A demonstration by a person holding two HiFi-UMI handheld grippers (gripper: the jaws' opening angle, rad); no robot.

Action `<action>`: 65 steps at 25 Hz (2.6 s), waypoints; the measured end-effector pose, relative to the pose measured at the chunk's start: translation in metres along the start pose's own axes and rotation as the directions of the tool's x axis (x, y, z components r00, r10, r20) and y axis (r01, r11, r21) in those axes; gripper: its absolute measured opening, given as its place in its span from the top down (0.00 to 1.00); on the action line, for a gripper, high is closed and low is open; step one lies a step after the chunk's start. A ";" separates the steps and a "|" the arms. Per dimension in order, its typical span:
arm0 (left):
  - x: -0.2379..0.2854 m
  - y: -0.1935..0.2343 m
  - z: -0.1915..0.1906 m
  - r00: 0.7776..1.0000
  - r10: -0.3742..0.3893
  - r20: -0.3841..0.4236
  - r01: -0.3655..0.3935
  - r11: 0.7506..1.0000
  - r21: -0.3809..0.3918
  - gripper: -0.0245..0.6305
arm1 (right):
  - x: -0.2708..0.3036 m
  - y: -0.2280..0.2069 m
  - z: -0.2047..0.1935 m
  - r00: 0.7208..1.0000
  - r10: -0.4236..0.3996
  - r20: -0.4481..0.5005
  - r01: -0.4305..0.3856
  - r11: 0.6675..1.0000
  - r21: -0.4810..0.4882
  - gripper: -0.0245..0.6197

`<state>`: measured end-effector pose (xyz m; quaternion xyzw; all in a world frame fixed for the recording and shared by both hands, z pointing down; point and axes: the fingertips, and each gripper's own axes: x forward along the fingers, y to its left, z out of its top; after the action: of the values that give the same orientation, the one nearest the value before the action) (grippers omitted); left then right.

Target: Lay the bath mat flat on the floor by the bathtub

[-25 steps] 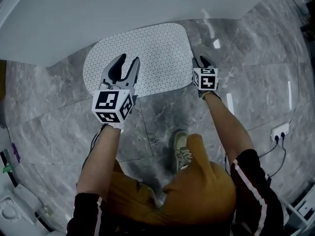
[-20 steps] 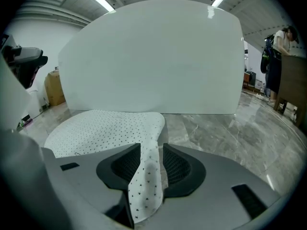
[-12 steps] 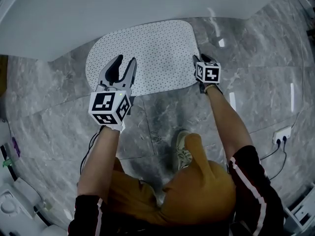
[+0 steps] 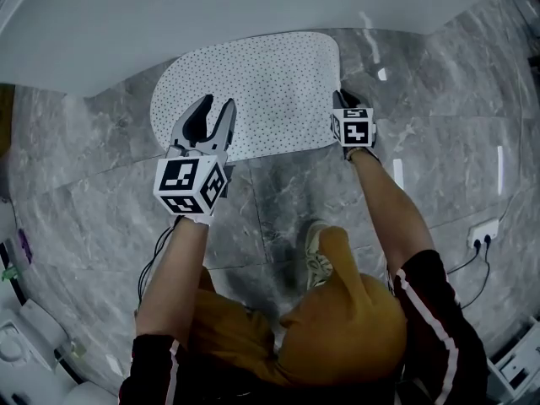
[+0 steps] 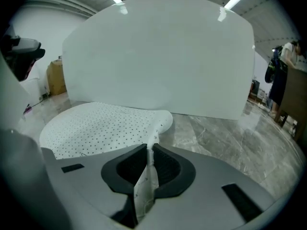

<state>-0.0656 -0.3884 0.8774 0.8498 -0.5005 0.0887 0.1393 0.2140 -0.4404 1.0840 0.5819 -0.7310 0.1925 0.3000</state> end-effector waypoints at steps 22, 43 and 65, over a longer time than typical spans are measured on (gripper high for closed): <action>-0.029 0.007 0.011 1.000 0.008 0.013 -0.008 1.000 0.024 0.71 | -0.014 0.105 0.017 0.974 0.226 0.018 -0.217 0.955 -0.204 0.80; -0.020 -0.003 0.000 1.000 -0.012 -0.006 0.012 1.000 0.016 0.72 | -0.012 0.064 -0.008 0.989 0.148 -0.017 -0.148 0.987 -0.063 0.70; -0.030 0.000 -0.004 1.000 0.002 -0.010 -0.001 1.000 0.026 0.72 | -0.021 0.134 -0.021 0.941 0.329 -0.079 -0.338 0.901 -0.274 0.72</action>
<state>-0.0799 -0.3625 0.8726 0.8508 -0.4992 0.0997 0.1306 0.0919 -0.3786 1.0953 0.3964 -0.8349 0.1432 0.3540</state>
